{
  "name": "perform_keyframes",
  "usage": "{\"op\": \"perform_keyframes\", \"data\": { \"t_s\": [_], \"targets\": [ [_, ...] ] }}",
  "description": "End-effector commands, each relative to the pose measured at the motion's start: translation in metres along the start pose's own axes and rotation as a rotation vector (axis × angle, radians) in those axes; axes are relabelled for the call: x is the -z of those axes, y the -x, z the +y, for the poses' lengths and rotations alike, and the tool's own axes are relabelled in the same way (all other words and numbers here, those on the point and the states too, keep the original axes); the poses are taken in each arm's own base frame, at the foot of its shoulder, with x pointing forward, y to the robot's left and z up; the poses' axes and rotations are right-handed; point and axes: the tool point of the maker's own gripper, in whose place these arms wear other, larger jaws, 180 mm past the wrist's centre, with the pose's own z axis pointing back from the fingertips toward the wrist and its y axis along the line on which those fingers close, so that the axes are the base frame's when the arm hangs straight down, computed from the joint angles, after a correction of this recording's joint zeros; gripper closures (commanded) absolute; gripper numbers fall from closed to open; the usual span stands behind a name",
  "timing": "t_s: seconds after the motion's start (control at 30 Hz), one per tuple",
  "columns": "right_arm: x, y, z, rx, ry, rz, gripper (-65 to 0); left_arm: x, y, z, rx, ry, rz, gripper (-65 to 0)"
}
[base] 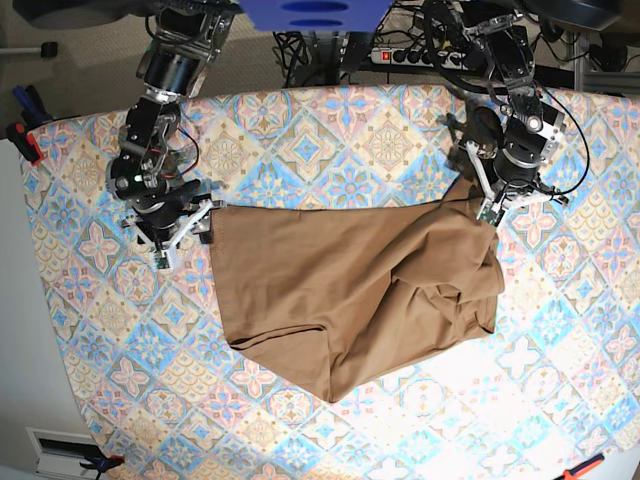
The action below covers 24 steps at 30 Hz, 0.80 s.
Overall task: Layout the t-shirt on the table in an organized manner, then fold the t-shirt properly
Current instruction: 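Grasp the shirt's other corner with the right gripper, lift with both, then lift the shirt high with both grippers and shake it out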
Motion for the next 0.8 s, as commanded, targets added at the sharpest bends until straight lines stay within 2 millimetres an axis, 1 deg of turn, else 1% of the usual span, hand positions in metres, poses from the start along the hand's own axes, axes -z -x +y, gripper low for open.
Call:
{"op": "perform_keyframes", "data": {
  "t_s": [0.0,0.07,0.13,0.3,0.4,0.43,0.5,0.57,0.7,0.73,0.77],
  "targets": [
    [-0.004,-0.013,-0.001,-0.003,0.005,-0.052,-35.4,-0.003,-0.014,0.008,0.0,-0.022,-0.051,0.0],
    [-0.005,-0.004,0.005,0.022,-0.013,-0.045,-35.4,-0.003,-0.015,0.008,-0.001,-0.022,-0.054,0.0],
    [-0.006,-0.006,0.009,0.048,-0.035,-0.066,-35.4,-0.003,-0.02,0.011,-0.002,-0.029,-0.065,0.0],
    [-0.009,0.009,0.018,0.063,-0.059,-0.048,-35.4,-0.002,-0.022,0.012,-0.003,-0.032,-0.071,0.0],
    [-0.005,0.011,0.032,0.038,-0.094,-0.035,-35.4,-0.002,-0.022,0.012,-0.003,-0.032,-0.07,0.0],
    [-0.005,0.017,0.038,0.032,-0.107,-0.02,-35.4,-0.002,-0.022,0.012,-0.003,-0.032,-0.07,0.0],
    [-0.004,0.021,0.047,0.022,-0.128,-0.011,-35.4,-0.002,-0.022,0.012,-0.003,-0.032,-0.07,0.0],
    [-0.005,0.018,0.053,0.039,-0.153,-0.028,-35.4,-0.002,-0.022,0.012,-0.003,-0.032,-0.068,0.0],
    [-0.009,0.03,0.064,0.072,-0.192,-0.021,-35.2,-0.002,-0.022,0.012,-0.002,-0.032,-0.067,0.0],
    [-0.009,0.03,0.066,0.07,-0.196,-0.018,-34.2,-0.002,-0.021,0.012,-0.002,-0.032,-0.066,0.0],
    [-0.008,0.032,0.068,0.068,-0.203,-0.013,-31.9,-0.002,-0.021,0.012,-0.002,-0.032,-0.066,0.0]
  ]
}}
